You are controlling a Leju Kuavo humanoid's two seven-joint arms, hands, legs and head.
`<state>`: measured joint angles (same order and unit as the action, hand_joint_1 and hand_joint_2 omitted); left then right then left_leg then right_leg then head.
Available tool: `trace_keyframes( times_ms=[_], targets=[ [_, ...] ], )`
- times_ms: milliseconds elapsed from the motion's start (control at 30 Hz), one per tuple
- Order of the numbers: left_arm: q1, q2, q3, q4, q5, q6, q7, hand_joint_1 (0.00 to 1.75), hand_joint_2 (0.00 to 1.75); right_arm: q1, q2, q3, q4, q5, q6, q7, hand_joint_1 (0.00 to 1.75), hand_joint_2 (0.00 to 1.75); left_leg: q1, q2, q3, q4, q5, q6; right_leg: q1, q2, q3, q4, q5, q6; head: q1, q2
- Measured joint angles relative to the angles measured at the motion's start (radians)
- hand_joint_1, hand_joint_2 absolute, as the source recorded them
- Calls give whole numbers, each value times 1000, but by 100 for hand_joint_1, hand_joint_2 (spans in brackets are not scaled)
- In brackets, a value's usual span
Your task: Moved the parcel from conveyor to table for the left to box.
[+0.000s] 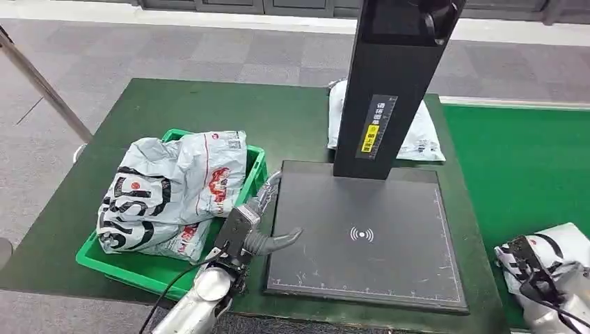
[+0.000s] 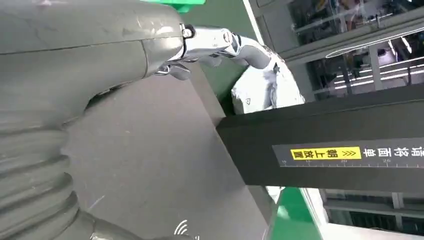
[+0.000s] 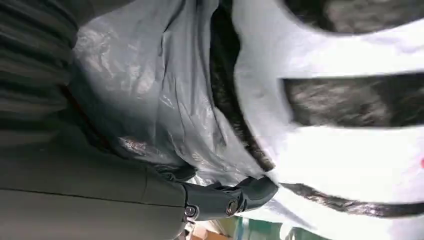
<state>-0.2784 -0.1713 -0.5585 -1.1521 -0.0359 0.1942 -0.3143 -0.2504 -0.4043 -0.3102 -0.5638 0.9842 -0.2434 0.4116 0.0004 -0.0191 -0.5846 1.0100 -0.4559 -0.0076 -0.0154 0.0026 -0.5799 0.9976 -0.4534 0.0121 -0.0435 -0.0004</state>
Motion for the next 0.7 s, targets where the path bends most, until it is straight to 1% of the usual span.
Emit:
trace_keyframes(
  times_ms=[200, 700],
  targets=[
    [0, 0, 0, -3, 0, -1, 2, 0, 175, 1, -1, -21, 1, 4, 9, 1, 0, 175, 0, -1, 0, 1, 0, 2, 0, -1, 2, -1, 0, 1, 0, 0],
    [0, 0, 0, -4, 0, -2, 3, 0, 175, 3, -1, -21, 1, 5, 13, 1, 0, 175, 0, -1, 0, 1, 0, 4, 0, -1, 4, -3, 1, 2, 0, 0]
  ],
)
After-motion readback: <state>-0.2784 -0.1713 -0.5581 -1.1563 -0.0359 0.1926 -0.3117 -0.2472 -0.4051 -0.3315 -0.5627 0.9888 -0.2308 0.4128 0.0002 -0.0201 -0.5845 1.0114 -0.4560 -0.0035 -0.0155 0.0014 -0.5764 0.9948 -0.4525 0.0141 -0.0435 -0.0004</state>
